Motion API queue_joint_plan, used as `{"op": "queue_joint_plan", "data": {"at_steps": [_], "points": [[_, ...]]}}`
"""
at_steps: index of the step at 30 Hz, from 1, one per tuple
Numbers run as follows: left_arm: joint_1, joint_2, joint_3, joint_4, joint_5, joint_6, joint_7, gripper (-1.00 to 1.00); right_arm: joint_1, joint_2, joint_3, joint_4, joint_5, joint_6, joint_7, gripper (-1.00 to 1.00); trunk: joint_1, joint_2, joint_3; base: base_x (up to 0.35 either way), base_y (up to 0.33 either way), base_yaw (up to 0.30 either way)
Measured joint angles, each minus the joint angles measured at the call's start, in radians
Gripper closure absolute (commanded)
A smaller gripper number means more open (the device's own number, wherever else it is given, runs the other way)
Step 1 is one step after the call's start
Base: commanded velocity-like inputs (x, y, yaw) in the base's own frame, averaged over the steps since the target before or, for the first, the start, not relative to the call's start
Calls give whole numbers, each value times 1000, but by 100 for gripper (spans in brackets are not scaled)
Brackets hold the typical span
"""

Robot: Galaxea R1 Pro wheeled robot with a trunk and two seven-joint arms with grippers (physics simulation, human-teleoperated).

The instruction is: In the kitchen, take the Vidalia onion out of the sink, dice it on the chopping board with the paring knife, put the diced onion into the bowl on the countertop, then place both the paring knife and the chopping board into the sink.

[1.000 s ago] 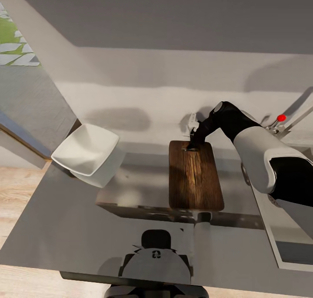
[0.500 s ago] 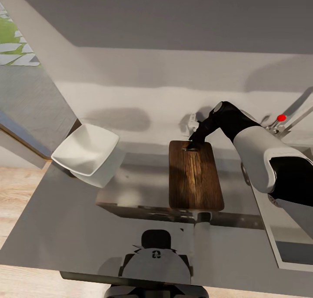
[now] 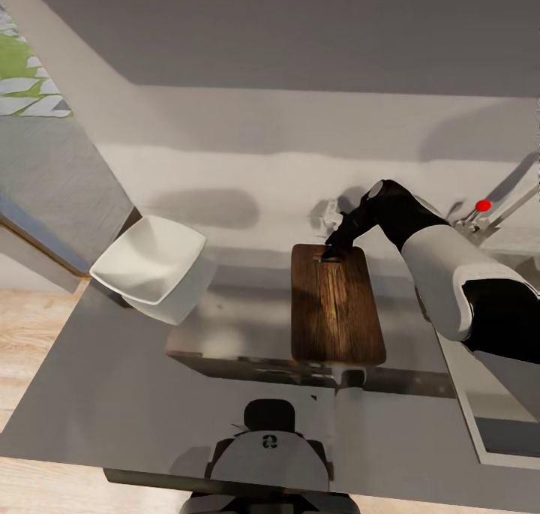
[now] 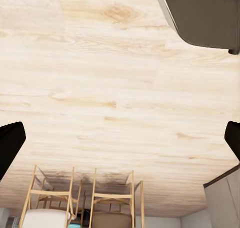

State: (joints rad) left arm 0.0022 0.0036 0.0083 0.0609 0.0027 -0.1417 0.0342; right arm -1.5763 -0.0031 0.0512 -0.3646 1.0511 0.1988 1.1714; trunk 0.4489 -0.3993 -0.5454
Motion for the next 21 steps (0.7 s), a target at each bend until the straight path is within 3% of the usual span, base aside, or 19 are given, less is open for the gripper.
{"op": "queue_joint_plan", "data": {"at_steps": [7, 21], "points": [[0, 5, 0, -18, -1, -1, -1, -100, 0, -2, -13, 38, -11, 5, -3, 100, 0, 0, 11, 0, 0, 0], [0, 18, 0, -47, -4, -2, 0, -100, 1, 0, 4, 42, 9, 44, -3, 100, 1, 1, 33, 0, 0, 0]]}}
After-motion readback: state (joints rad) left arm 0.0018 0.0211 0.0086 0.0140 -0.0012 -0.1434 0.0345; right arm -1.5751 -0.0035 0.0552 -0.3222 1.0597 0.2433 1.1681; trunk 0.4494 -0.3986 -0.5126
